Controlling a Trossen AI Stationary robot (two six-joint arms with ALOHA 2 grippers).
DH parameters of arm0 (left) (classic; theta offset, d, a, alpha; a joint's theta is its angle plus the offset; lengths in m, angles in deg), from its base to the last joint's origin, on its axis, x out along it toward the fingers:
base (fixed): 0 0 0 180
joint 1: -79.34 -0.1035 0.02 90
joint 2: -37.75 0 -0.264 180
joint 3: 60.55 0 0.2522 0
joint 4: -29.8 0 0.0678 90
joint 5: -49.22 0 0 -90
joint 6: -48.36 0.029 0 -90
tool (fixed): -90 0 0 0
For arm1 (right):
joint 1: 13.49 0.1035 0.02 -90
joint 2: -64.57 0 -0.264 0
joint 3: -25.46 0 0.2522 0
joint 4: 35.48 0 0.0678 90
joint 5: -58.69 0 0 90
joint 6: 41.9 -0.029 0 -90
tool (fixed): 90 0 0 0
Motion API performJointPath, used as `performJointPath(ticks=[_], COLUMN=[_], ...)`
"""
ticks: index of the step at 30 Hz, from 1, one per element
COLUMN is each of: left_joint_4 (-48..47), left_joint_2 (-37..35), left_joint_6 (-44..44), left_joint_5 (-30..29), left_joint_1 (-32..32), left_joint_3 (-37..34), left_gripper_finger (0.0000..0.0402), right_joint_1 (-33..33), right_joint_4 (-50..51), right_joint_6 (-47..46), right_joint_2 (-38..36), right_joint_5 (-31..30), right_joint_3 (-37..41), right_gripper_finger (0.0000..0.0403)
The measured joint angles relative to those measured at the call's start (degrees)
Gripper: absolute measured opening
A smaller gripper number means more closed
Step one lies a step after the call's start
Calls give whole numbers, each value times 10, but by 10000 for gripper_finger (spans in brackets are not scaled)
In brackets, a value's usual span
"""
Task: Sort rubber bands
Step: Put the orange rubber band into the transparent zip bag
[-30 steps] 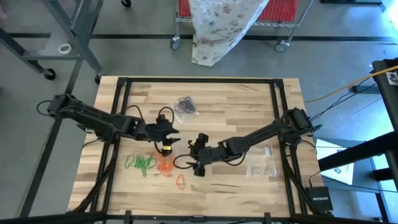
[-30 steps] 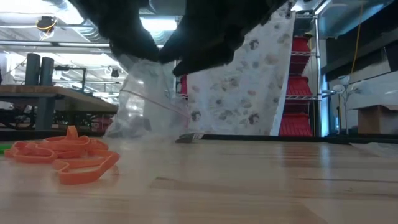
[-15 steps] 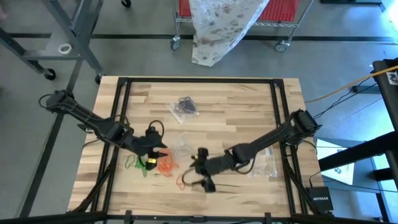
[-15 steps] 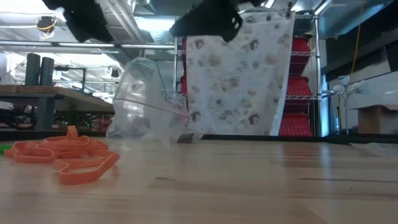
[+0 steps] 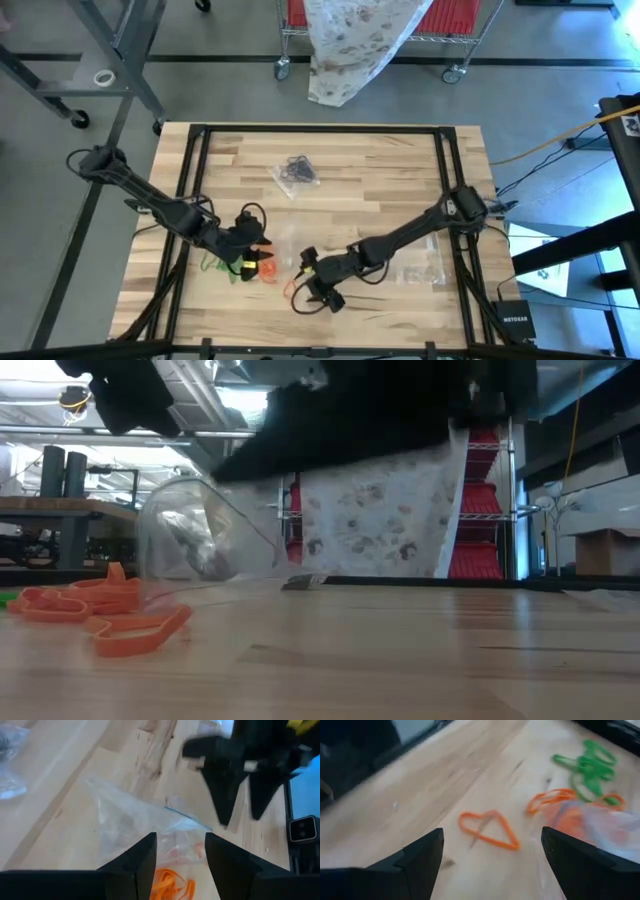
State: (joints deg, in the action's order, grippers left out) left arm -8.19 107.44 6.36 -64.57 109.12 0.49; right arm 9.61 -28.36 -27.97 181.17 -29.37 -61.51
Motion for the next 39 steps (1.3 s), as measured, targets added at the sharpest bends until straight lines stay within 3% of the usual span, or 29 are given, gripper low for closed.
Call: performJointPath(ticks=[4, 11, 19, 34, 39], left_joint_4=[14, 14, 13, 20, 30], left_joint_2=[10, 11, 11, 11, 11], left_joint_6=[-4, 2, 3, -1, 0], left_joint_5=[0, 0, 0, 0, 0], left_joint_1=[0, 3, 2, 6, 6], left_joint_3=[0, 0, 0, 0, 0], left_gripper_finger=[159, 159, 159, 159, 159], right_joint_1=[2, -7, -14, -29, -29], right_joint_4=[-35, -98, -32, -27, 30], right_joint_6=[36, -22, -30, -77, -77], right_joint_2=[35, 69, 111, 126, 126], right_joint_5=[4, 7, 49, 45, 41], right_joint_3=[0, -8, -59, -62, -93], right_gripper_finger=[326, 308, 232, 55, 5])
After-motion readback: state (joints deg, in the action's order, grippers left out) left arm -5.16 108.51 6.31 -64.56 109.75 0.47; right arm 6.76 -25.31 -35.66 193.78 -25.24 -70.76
